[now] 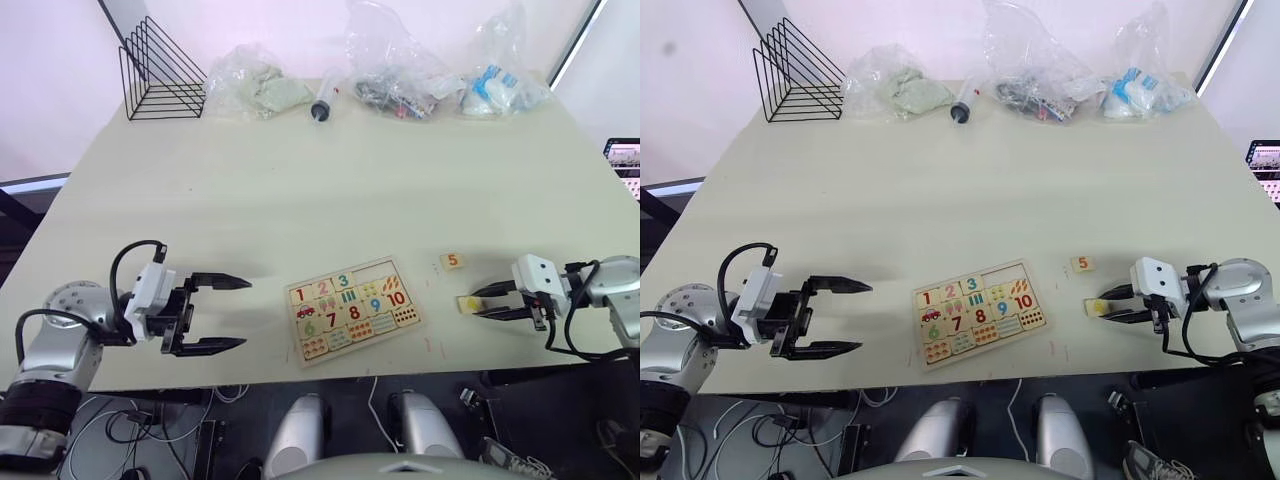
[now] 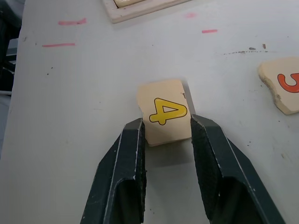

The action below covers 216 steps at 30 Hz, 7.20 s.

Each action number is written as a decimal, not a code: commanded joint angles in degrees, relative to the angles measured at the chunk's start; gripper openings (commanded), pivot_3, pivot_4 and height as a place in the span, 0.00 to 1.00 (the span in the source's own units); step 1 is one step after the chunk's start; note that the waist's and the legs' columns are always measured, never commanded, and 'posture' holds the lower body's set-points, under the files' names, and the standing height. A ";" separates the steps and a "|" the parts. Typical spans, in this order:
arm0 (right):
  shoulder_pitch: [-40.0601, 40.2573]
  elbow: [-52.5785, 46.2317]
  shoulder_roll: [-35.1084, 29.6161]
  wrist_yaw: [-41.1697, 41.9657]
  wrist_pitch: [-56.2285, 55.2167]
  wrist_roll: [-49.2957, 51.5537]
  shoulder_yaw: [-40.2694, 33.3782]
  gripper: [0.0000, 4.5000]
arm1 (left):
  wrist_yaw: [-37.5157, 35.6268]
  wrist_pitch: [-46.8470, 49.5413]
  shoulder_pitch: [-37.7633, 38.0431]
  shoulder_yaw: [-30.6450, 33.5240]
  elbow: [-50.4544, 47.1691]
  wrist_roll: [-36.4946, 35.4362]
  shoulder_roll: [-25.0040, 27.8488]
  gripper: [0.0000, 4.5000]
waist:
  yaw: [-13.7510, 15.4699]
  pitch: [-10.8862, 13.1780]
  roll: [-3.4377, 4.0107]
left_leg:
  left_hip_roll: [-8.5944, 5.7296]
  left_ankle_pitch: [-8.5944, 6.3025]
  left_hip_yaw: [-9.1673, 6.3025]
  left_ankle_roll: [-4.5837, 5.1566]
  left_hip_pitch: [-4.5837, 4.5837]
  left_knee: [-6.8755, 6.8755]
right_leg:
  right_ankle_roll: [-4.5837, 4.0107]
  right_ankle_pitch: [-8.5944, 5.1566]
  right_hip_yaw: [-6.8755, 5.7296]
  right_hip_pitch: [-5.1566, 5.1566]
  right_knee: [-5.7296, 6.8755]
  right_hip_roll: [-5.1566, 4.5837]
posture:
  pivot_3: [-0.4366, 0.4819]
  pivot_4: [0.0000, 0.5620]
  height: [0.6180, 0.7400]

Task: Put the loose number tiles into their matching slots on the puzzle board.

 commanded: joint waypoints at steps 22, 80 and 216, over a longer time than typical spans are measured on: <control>-16.34 -31.64 -0.38 -8.98 41.97 1.50 8.46 0.19 | -1.78 2.93 -0.76 5.20 -0.74 0.39 -4.30 1.00 | 0.10 0.01 0.02 | 0.00 0.00 -0.12 0.00 -0.08 0.02 | 0.00 0.00 -0.03 -0.06 -0.02 -0.04 | 0.48 0.27 1.00; -42.35 -24.97 18.75 -14.07 61.02 -18.93 42.82 0.19 | 4.01 7.24 12.15 16.55 -11.70 4.12 -9.50 1.00 | -0.30 -0.03 -0.05 | -0.05 0.02 -0.21 -0.06 -0.95 0.37 | -0.15 0.11 -0.49 -0.97 0.21 -0.18 | 0.48 0.27 1.00; 33.20 -15.49 12.65 -21.48 3.23 16.47 -31.20 0.99 | 17.90 10.97 17.41 23.49 -9.71 8.11 -13.96 1.00 | 0.08 -0.08 -0.05 | 0.09 0.00 -0.09 -0.02 -0.66 0.73 | -0.14 0.10 -0.38 -0.44 0.21 -0.12 | 0.48 0.27 1.00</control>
